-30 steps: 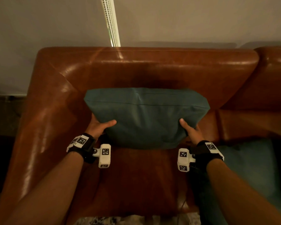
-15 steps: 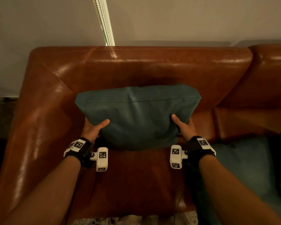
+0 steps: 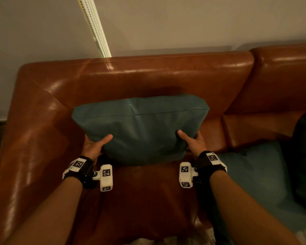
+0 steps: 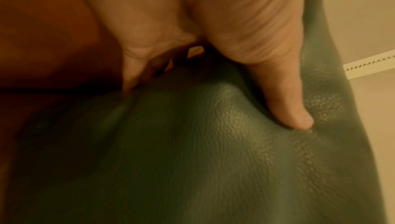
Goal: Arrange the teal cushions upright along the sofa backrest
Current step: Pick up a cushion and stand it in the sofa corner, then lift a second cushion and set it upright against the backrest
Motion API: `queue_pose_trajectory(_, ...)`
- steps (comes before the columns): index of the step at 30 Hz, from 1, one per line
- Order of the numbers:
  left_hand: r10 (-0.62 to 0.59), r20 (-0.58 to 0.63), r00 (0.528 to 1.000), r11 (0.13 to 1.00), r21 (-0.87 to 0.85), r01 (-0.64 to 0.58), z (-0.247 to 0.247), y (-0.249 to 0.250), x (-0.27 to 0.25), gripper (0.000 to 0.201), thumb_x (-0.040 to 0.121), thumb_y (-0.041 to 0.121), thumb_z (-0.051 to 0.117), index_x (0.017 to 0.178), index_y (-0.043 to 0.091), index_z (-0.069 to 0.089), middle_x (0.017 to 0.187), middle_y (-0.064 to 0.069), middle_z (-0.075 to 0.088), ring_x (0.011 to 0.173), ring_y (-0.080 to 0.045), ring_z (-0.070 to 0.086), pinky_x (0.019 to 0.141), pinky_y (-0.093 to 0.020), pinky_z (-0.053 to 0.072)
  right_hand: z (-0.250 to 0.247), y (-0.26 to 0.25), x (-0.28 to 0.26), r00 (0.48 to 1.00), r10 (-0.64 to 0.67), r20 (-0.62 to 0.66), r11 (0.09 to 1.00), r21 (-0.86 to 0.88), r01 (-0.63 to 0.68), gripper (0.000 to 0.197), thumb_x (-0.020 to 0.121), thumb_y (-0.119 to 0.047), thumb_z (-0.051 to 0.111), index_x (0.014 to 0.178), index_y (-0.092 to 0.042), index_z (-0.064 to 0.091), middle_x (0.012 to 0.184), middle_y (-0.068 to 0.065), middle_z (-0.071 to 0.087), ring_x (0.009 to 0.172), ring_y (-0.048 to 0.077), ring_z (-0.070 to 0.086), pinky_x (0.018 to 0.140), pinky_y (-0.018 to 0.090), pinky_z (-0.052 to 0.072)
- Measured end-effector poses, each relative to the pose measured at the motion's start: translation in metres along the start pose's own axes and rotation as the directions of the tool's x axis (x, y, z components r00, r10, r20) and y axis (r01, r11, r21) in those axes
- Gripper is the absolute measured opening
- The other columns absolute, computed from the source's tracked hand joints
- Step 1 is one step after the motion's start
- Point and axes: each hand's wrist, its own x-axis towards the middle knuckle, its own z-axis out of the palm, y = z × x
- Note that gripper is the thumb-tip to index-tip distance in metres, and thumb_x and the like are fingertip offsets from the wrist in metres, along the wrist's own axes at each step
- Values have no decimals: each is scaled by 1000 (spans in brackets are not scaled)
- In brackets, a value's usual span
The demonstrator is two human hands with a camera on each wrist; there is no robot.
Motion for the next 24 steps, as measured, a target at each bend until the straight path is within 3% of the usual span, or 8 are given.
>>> queue_pose_trajectory(6, -81, -243, 967, 996, -45, 72, 24, -44, -44, 95, 79, 35, 76, 155, 35, 18, 158, -4, 33, 136, -26, 42, 100, -54, 45, -53, 24, 0, 997, 59, 59, 982, -183, -47, 122, 45, -62, 84, 149, -43, 23, 157, 9, 33, 138, 32, 40, 107, 54, 41)
queue_pose_trajectory(10, -118, -355, 927, 948, 237, 211, 66, -119, -76, 121, 57, 69, 78, 154, 27, 18, 159, -20, 29, 135, -40, 48, 102, -53, 48, -133, 60, 7, 993, 44, -107, 948, -310, -75, 78, 71, -48, 77, 138, -22, 48, 142, 11, 51, 128, 31, 51, 104, 42, 44)
queue_pose_trajectory(12, -279, -259, 925, 906, 250, 343, 114, -148, -109, 111, 66, 67, 74, 153, 17, 26, 153, -19, 42, 128, -37, 55, 107, -50, 43, -185, 75, 12, 973, 6, -229, 919, -382, -96, 55, 79, -35, 75, 124, -10, 59, 130, 15, 62, 120, 32, 58, 98, 35, 44)
queue_pose_trajectory(14, -434, -122, 893, 868, 209, 450, 168, -165, -142, 69, 84, 47, 69, 140, 15, 45, 145, -10, 51, 124, -32, 55, 100, -41, 44, -239, 85, 16, 946, -6, -324, 890, -432, -142, 47, 82, -29, 73, 122, -8, 61, 126, 17, 64, 118, 33, 59, 98, 36, 43)
queue_pose_trajectory(15, -450, -63, 891, 864, 223, 452, 195, -175, -150, 50, 89, 37, 65, 132, 15, 51, 142, -7, 54, 126, -32, 53, 93, -38, 44, -266, 88, 19, 936, -9, -353, 879, -449, -161, 48, 83, -29, 71, 124, -8, 60, 127, 18, 64, 118, 34, 59, 99, 36, 43)
queue_pose_trajectory(19, -415, 75, 907, 873, 313, 373, 290, -201, -178, 56, 85, 42, 70, 133, 20, 53, 138, -7, 59, 127, -28, 54, 99, -40, 43, -374, 107, 44, 927, 40, -373, 863, -454, -220, 73, 79, -43, 71, 141, -15, 44, 145, 21, 46, 128, 39, 50, 110, 42, 39)
queue_pose_trajectory(22, -357, 86, 930, 920, 208, 333, 338, -242, -172, 97, 44, 64, 88, 123, 13, 65, 125, -5, 70, 119, -27, 65, 106, -45, 46, -433, 119, 66, 938, 151, -313, 903, -343, -260, 94, 79, -52, 69, 152, -18, 22, 157, 14, 33, 140, 35, 37, 115, 43, 31)
queue_pose_trajectory(24, -381, 29, 924, 914, 163, 372, 351, -258, -169, 107, 40, 59, 90, 133, 17, 58, 128, -2, 67, 116, -27, 65, 100, -44, 50, -444, 124, 77, 944, 232, -236, 898, -320, -301, 109, 73, -63, 67, 155, -19, 11, 161, 12, 26, 144, 35, 31, 117, 45, 27)
